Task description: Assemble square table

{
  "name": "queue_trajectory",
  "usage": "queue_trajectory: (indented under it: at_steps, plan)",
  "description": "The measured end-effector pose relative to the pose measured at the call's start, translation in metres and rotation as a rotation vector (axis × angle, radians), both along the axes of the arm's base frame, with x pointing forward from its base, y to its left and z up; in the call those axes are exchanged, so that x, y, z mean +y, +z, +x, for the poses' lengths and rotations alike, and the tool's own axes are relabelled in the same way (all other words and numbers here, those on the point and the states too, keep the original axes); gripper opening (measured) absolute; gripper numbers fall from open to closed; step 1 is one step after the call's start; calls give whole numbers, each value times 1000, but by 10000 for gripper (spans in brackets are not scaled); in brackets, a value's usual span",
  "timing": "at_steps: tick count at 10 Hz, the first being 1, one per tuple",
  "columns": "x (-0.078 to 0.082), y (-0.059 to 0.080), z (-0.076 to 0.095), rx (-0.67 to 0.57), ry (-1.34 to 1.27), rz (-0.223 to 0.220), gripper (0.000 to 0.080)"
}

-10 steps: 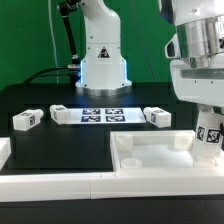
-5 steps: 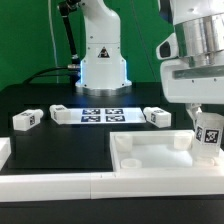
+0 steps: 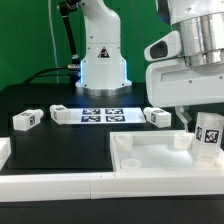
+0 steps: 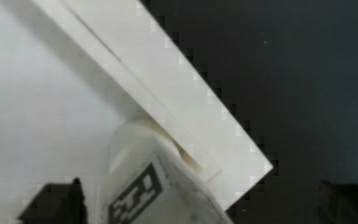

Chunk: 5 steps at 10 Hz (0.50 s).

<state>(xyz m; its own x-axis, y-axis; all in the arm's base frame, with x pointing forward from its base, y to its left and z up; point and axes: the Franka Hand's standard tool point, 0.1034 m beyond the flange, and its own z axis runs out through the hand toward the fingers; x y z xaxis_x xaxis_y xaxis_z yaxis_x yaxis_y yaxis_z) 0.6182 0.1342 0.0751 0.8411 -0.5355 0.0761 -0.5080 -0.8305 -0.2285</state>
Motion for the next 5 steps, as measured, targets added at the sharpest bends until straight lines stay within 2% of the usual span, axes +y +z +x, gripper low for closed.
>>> queue_trajectory:
  at_steps: [1,2,4,5]
  plan:
    - [-9,3,2,0,173,-58,649]
    - [-10,6,6,-4,227,-85,649]
    - [-10,4,5,-2,199,-81,385]
    - [-12,3,5,4,169,-78,385]
